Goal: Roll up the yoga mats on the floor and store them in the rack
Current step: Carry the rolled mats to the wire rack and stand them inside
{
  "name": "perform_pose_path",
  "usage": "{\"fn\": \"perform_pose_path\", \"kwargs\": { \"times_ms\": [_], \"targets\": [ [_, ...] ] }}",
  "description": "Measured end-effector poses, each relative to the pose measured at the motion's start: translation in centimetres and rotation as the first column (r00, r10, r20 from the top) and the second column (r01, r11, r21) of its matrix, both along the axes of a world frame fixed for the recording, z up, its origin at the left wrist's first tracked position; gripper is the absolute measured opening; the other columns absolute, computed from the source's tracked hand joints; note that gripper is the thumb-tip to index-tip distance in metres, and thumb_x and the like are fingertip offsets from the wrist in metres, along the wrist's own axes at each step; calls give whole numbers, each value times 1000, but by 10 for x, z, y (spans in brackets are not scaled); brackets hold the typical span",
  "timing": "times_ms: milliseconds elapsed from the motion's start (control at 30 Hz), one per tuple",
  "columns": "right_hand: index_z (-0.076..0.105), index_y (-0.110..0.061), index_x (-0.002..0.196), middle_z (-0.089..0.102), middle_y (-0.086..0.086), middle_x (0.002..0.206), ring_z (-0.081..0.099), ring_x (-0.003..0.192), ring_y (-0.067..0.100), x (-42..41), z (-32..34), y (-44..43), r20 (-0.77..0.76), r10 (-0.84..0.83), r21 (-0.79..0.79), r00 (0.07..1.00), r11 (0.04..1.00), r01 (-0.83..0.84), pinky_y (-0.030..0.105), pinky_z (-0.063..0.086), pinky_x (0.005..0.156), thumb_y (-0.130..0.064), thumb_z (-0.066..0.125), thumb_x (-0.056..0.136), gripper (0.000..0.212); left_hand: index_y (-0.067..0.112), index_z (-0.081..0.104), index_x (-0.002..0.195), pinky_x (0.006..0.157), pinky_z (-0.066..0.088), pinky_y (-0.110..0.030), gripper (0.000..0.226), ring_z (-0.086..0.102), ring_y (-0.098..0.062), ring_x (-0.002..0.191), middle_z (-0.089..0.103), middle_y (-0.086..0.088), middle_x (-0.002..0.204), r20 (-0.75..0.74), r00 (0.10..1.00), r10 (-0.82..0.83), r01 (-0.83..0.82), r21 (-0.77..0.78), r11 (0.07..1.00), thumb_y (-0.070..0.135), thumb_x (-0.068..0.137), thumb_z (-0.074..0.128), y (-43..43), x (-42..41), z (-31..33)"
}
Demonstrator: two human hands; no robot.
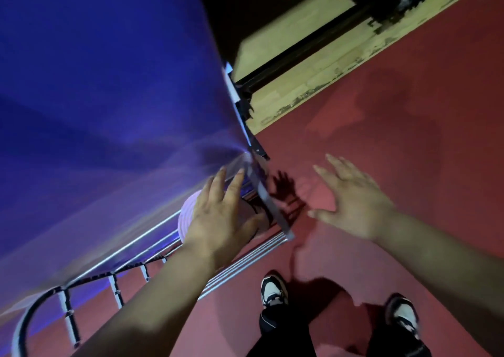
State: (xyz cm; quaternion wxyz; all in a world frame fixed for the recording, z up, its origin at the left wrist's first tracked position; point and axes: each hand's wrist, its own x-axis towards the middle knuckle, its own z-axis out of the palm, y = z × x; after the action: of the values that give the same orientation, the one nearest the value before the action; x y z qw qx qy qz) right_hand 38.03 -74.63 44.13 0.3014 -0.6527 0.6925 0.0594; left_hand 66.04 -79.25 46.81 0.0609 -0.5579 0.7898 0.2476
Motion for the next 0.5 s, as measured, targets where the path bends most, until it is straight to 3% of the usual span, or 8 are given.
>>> {"fn": "perform_pose_path", "kwargs": {
  "times_ms": [200,300,433,500],
  "targets": [
    [17,-30,163,3,6,172,11,157,29,-134,-39,97,-74,-289,111,954,949,296,46,22,124,-72,60,84,99,28,31,155,116,32,-59,91,33,-44,146,34,-19,160,-31,964,-263,257,-124,958,75,80,50,30,-145,-16],
    [16,-30,163,6,8,171,15,155,32,-214,-68,167,-70,-435,157,898,884,440,47,25,123,-70,60,85,98,27,29,158,117,32,-60,88,35,-45,144,35,-18,160,13,906,-424,424,-72,903,75,87,43,65,-242,-46],
    [18,-30,162,9,10,171,18,153,36,-317,-102,279,-70,-617,245,784,751,613,50,26,122,-71,60,84,97,27,15,163,124,22,-51,101,18,-37,155,18,-16,168,62,843,-534,528,90,844,81,78,28,148,-380,-91],
    [19,-30,161,9,9,171,18,154,35,-364,-115,341,-77,-705,287,705,662,692,49,26,122,-70,61,84,96,21,29,160,121,30,-51,101,36,-41,147,33,-23,161,56,797,-602,594,109,797,78,78,36,196,-445,-111]
  ]
}}
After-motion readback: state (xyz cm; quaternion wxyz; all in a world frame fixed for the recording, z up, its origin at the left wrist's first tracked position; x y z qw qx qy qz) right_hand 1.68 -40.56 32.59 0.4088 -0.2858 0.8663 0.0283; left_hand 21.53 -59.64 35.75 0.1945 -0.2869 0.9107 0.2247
